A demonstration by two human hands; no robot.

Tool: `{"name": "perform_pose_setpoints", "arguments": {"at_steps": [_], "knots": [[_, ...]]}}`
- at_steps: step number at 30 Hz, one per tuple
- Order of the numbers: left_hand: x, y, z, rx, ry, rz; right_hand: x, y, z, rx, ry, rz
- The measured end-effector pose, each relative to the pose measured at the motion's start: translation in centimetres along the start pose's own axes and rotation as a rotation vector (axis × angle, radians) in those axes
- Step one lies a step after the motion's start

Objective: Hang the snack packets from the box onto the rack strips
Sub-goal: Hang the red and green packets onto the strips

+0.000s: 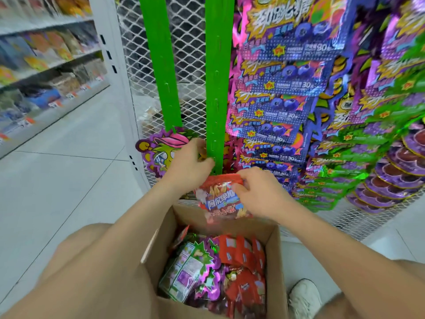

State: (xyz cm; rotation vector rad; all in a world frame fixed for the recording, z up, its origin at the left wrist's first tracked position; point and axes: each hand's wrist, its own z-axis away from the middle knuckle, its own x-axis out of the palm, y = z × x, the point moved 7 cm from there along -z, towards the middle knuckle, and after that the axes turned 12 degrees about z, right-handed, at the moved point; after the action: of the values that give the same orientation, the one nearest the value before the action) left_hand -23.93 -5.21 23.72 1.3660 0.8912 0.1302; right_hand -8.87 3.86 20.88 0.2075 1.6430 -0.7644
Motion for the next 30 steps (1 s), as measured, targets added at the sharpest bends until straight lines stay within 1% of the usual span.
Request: {"name": "perform_pose_setpoints", "arguments": {"at_steps": [3, 7, 12, 14, 17, 21, 25, 28, 30], "knots": [[0.3, 0.1, -0.9, -0.055, -0.053, 0.058, -0.5, 0.2, -0.6, 0.040, 0.068, -0.091], [0.0, -0.1, -0.7, -0.118, -0.148, 0.058, -0.9, 0.2, -1.0, 0.086, 0.114, -0.164], [-0.9, -0.6, -0.5, -0.186, -0.130, 0.082, -0.8, -0.2, -0.9, 0.151, 0.146, -0.305], [-1.0, -0.7, -0.2, -0.206, -0.138, 0.103, -0.3, -0.3, -0.6, 0.192, 0.117, -0.394], [-1.2, -1.1, -0.2, -0.214, -0.160, 0.129, 0.3, -0.3, -0.3, 0.249, 0.065, -0.446], [-1.2, -1.8, -0.2, -0.204, -0.196, 0.116, 0.6, -0.3, -0.2, 0.281, 0.052, -0.399], [-1.5, -2.1, -0.6, -0.189, -0.164, 0.101, 0.5, -0.6, -0.4, 0.219, 0.037, -0.218], [-1.9, -2.7, -0.9, -0.196, -0.135, 0.126, -0.2, -1.7, -0.2, 0.114, 0.128, -0.135], [-1.9, -2.8, -0.8, -0.203, -0.146, 0.131, -0.8, -2.5, 0.1, 0.057, 0.200, -0.151]]}}
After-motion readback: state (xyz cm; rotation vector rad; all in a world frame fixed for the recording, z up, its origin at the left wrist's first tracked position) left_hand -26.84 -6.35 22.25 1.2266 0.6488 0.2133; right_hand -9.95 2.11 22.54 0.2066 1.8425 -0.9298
